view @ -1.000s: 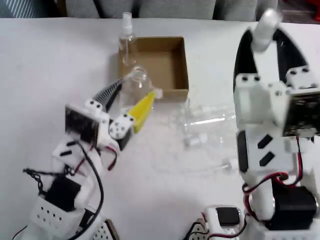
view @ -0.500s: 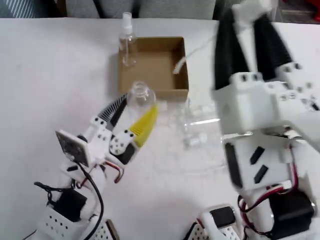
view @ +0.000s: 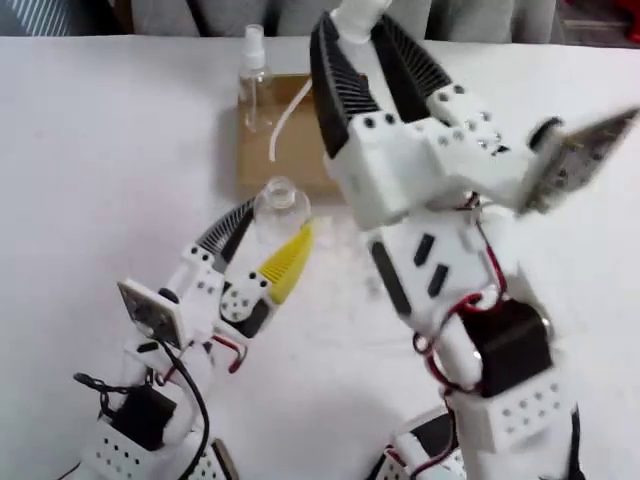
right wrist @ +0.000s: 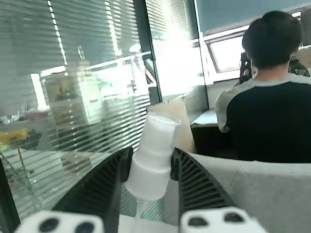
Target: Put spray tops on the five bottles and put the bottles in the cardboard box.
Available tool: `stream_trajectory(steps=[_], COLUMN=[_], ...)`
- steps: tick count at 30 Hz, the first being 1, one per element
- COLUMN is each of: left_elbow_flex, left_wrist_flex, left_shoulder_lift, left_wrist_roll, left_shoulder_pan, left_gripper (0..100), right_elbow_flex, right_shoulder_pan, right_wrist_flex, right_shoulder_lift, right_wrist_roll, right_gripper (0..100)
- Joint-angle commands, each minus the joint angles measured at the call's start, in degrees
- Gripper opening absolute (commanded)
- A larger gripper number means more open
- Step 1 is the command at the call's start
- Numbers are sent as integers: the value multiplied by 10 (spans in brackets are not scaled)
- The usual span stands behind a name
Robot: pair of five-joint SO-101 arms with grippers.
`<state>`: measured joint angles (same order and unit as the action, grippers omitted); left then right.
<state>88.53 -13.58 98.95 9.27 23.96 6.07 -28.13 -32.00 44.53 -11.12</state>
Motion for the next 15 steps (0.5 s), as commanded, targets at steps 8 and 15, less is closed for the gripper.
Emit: stream_trajectory(steps=[8,15], left_elbow_flex=[1,-1], left_wrist_flex=[-3,-22], left_shoulder_lift=[12,12], left_wrist_roll=[-4,-4], left_shoulder_pan=[7,5], left_gripper=[21,21], right_elbow_flex=[77,69], right_shoulder_pan=[-15,-20], right_wrist_flex=[2,2], right_shoulder_lift=[67,86], right_wrist_roll=[62,69], right_gripper=[16,16])
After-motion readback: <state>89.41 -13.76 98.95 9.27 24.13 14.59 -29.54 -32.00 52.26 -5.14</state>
